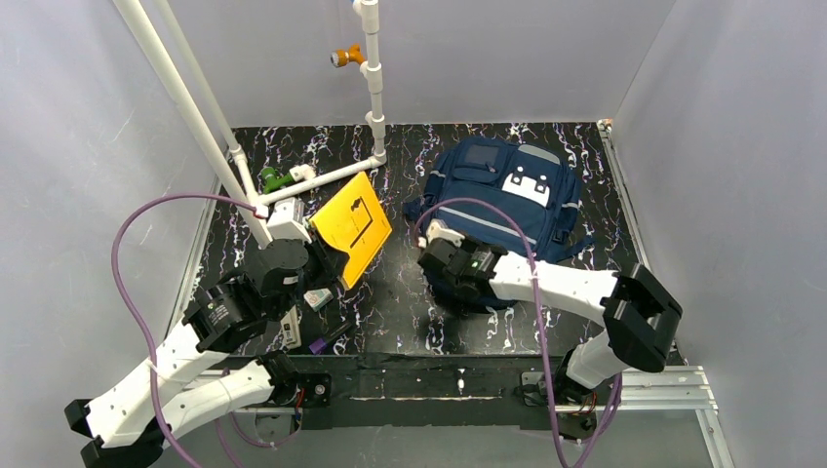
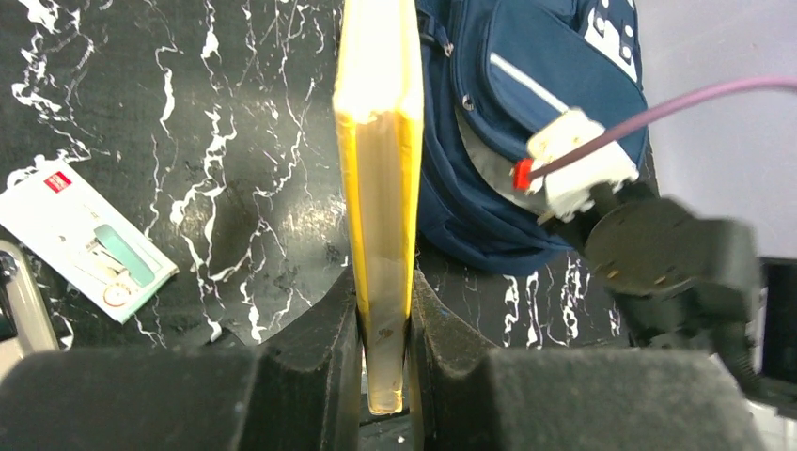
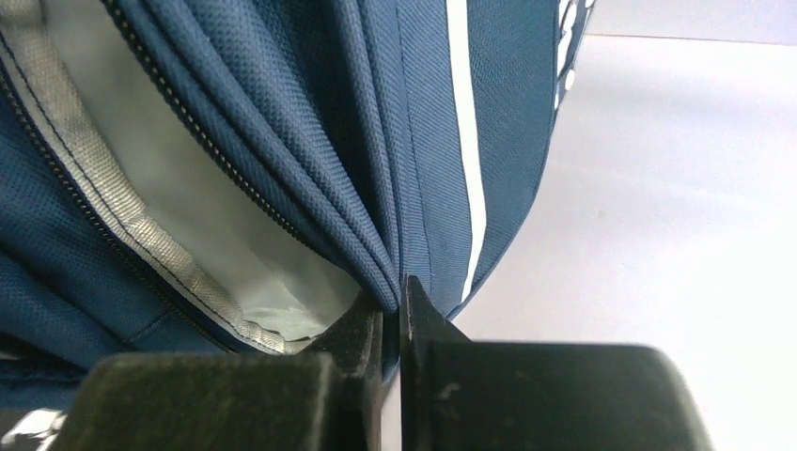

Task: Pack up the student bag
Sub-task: Place the book in the student bag.

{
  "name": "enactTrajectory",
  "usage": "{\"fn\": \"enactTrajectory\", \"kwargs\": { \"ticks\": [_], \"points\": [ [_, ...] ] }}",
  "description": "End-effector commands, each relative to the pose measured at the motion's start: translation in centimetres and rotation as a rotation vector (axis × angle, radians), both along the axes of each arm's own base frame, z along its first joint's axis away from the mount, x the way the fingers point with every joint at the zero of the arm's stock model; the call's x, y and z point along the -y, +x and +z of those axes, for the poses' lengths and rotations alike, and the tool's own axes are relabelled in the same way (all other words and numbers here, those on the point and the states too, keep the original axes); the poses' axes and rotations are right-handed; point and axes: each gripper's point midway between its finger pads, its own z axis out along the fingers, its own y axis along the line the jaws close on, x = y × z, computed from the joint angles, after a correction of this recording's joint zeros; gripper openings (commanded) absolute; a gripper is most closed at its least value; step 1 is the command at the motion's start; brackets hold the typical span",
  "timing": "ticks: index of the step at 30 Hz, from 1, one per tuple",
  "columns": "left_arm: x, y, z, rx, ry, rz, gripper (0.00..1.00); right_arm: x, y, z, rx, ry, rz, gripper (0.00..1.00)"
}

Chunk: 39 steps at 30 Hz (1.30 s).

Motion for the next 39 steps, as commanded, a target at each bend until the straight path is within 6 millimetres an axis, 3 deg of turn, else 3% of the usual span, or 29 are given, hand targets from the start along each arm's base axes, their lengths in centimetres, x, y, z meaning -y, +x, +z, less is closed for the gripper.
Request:
{"fn": "enactTrajectory", "kwargs": {
  "ticks": [1, 6, 13, 17, 23, 28, 31, 34, 39],
  "points": [
    [0.3, -0.2, 4.7, 0.062, -0.166, 0.014, 0.0, -3.8, 1.8, 5.8, 0.012, 0.425, -0.029, 0.01],
    [1.2, -0.9, 4.9, 0.025, -0.265, -0.004, 0.0, -6.0, 3.1, 10.3, -0.065, 0.749, -0.022, 0.01],
    [3.0, -2.6, 4.4, -0.079, -0.438, -0.052, 0.0, -6.9, 4.9, 13.4, -0.076, 0.848, -0.048, 0.01],
    [5.6, -3.4, 4.6, -0.144, -0.592, -0.126, 0.0, -7.8, 5.5, 14.7, -0.081, 0.93, -0.055, 0.01],
    [9.8, -3.2, 2.2, -0.315, -0.687, -0.174, 0.0, -9.7, 5.9, 17.3, -0.083, 1.023, -0.007, 0.01],
    [14.6, -0.6, 0.6, -0.383, -0.856, -0.19, 0.0, -10.4, 5.6, 18.3, -0.098, 1.07, 0.017, 0.01],
    [16.8, 1.6, -0.1, -0.367, -0.831, -0.185, 0.0, -10.7, 5.2, 18.0, -0.118, 1.089, 0.024, 0.01],
    [17.8, 5.0, -0.2, -0.275, -0.767, -0.118, 0.0, -10.7, 4.7, 17.8, -0.136, 1.1, 0.026, 0.01],
    [18.8, 9.9, 0.5, -0.15, -0.823, 0.018, 0.0, -10.6, 4.2, 18.1, -0.134, 1.132, 0.036, 0.01]
  ]
}}
